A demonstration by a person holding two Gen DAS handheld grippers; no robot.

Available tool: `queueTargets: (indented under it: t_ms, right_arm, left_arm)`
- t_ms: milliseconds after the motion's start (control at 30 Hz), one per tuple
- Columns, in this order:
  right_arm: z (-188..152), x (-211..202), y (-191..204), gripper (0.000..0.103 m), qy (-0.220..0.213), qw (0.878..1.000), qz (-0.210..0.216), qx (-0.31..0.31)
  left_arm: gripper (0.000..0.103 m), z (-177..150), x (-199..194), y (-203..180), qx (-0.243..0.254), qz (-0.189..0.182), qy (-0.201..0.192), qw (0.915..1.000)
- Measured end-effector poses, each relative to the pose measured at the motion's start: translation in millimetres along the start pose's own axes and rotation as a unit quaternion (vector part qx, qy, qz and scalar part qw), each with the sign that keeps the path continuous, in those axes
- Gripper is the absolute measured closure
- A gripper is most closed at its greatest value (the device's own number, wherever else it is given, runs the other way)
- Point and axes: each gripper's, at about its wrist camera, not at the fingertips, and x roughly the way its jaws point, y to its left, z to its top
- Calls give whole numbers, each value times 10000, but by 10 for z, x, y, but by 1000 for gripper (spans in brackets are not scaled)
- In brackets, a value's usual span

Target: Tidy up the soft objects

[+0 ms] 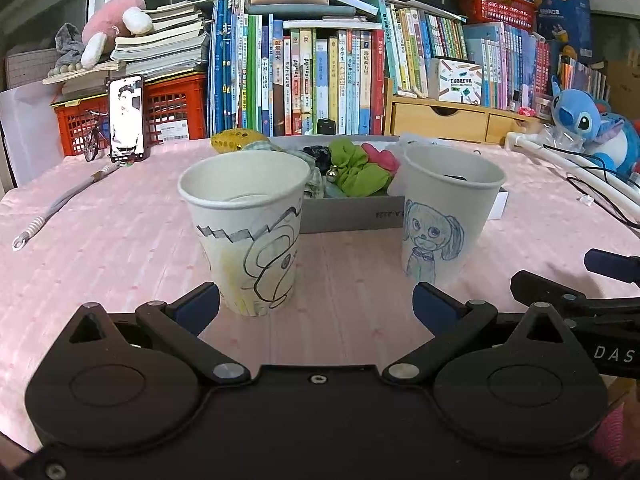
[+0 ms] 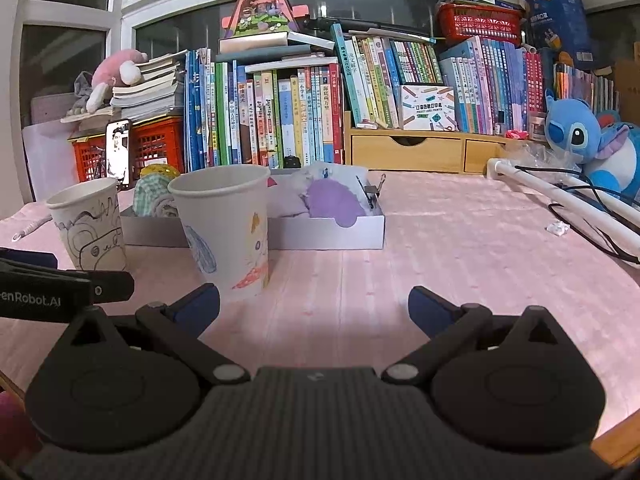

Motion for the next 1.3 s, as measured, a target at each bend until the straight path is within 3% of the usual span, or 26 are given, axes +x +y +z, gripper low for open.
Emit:
queueTargets:
  t_ms: [1300]
  right_arm:
    - [-10, -1, 17, 0, 14, 10000, 19, -45]
  left_arm:
    - [0, -8, 0, 11, 17, 56, 43, 10000]
